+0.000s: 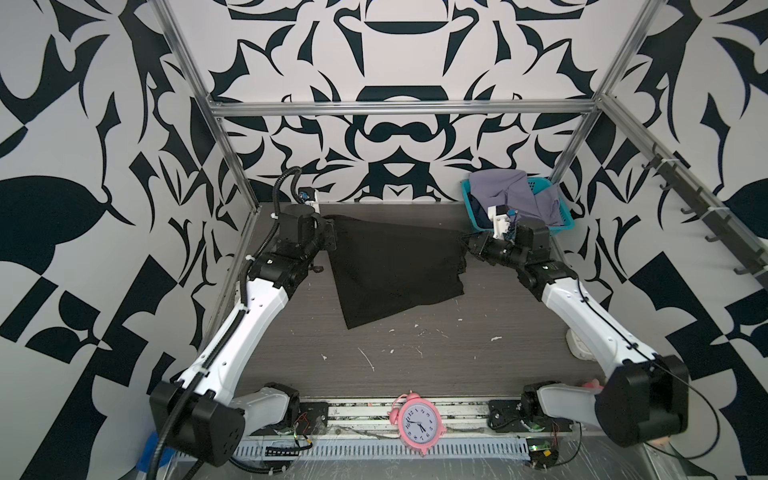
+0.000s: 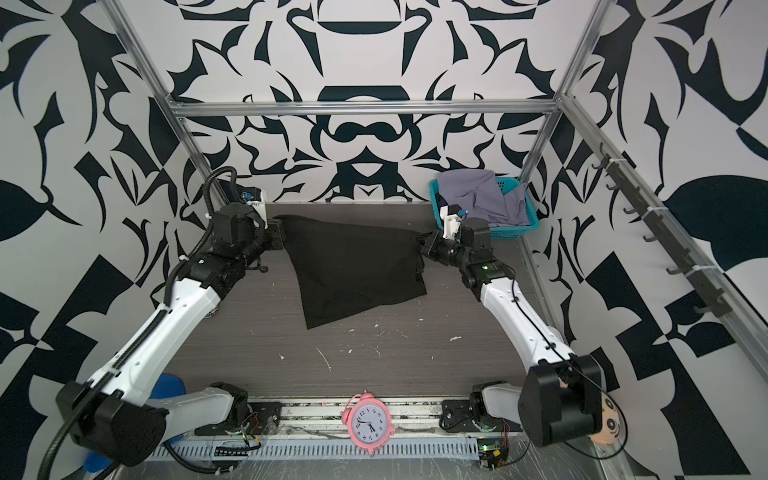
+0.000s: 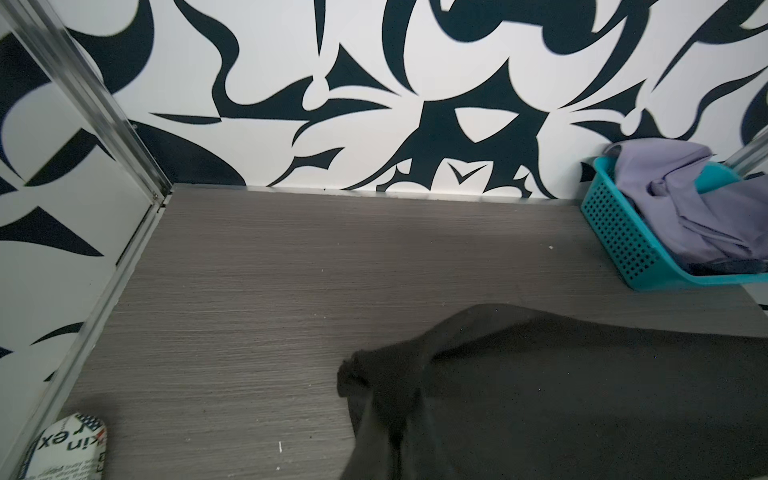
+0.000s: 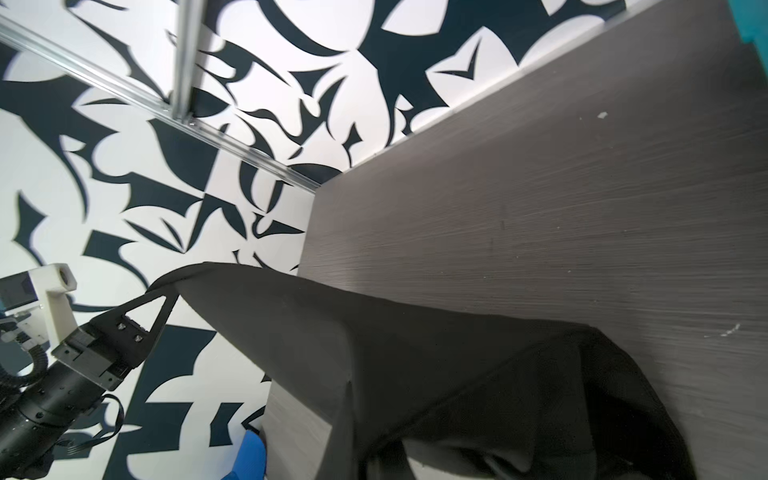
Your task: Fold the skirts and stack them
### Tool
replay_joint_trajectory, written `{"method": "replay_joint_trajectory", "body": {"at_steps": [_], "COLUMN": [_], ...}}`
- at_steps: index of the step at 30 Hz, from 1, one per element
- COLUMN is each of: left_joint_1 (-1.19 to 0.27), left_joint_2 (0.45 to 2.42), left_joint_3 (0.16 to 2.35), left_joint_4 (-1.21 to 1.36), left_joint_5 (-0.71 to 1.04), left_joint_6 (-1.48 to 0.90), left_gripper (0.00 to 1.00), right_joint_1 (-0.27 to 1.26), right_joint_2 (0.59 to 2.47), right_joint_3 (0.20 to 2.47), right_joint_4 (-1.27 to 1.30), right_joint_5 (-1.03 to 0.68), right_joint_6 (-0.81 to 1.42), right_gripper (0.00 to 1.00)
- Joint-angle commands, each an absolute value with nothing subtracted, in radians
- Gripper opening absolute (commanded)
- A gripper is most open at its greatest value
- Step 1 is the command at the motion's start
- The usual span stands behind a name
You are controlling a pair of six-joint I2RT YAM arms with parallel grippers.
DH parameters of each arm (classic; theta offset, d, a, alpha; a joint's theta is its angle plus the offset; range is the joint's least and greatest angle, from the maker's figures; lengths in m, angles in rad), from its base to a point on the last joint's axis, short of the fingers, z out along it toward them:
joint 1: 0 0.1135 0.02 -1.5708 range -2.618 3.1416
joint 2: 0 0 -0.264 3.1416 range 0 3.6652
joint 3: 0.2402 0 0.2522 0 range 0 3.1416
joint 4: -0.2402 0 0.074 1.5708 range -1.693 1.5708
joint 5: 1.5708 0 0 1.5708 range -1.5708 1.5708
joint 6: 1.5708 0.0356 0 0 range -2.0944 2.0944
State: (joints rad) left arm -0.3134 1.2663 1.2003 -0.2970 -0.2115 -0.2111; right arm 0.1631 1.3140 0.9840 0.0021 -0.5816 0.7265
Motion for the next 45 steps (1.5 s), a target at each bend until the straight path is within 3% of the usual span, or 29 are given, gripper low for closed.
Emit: {"method": "replay_joint_trajectory", "body": {"at_steps": [1,6,7,8,9,10,11,12,13,15,16,19,24,31,37,41,43,45], "left_joint_1": [-0.253,-0.189,-0.179,-0.171,-0.165,-0.161,-0.160,-0.159,-0.161,-0.161,-0.163,-0.172,-0.190,-0.223,-0.224,-0.224,-0.224,-0.224], "left_joint_2": [1.374,1.613,1.667,1.717,1.775,1.833,1.882,1.931,1.967,1.991,1.977,1.904,1.775,1.716,1.755,1.785,1.796,1.806], "left_joint_3": [1.201,1.327,1.388,1.450,1.525,1.614,1.694,1.782,1.861,1.919,1.895,1.727,1.456,1.188,1.123,1.135,1.137,1.145], "left_joint_4": [-0.162,-0.047,-0.040,-0.045,-0.054,-0.081,-0.117,-0.166,-0.225,-0.286,-0.277,-0.216,-0.204,-0.181,-0.111,-0.096,-0.094,-0.100], "left_joint_5": [-0.214,-0.194,-0.191,-0.184,-0.180,-0.184,-0.188,-0.191,-0.191,-0.187,-0.171,-0.163,-0.108,-0.022,0.023,0.031,0.022,0.011], "left_joint_6": [-0.193,-0.153,-0.144,-0.132,-0.118,-0.107,-0.097,-0.089,-0.089,-0.117,-0.124,-0.167,-0.285,-0.412,-0.460,-0.457,-0.447,-0.437], "left_gripper": [0.00,0.02,0.09,0.09,0.10,0.21,0.40,0.45,0.44,0.62,0.74,0.91,0.91,0.82,0.74,0.66,0.66,0.66], "right_joint_1": [0.152,0.152,0.152,0.152,0.153,0.152,0.151,0.149,0.150,0.153,0.156,0.167,0.229,0.265,0.274,0.276,0.278,0.282], "right_joint_2": [1.409,1.670,1.729,1.774,1.840,1.898,1.944,1.983,2.009,2.005,1.985,1.908,1.839,1.897,1.931,1.933,1.928,1.919], "right_joint_3": [1.051,1.262,1.351,1.434,1.540,1.650,1.735,1.818,1.876,1.890,1.859,1.711,1.551,1.454,1.385,1.326,1.285,1.246], "right_joint_4": [0.128,0.221,0.208,0.186,0.155,0.110,0.077,0.056,0.037,0.039,0.042,-0.011,-0.212,-0.312,-0.279,-0.223,-0.190,-0.159], "right_joint_5": [-0.486,-0.489,-0.488,-0.488,-0.485,-0.492,-0.508,-0.532,-0.547,-0.566,-0.565,-0.513,-0.336,-0.321,-0.350,-0.392,-0.431,-0.465], "right_joint_6": [0.719,0.736,0.732,0.723,0.714,0.718,0.721,0.727,0.733,0.742,0.736,0.686,0.486,0.400,0.376,0.369,0.371,0.375], "right_gripper": [0.03,0.21,0.27,0.32,0.47,0.53,0.56,0.58,0.59,0.59,0.59,0.59,0.63,0.61,0.63,0.51,0.35,0.27]}}
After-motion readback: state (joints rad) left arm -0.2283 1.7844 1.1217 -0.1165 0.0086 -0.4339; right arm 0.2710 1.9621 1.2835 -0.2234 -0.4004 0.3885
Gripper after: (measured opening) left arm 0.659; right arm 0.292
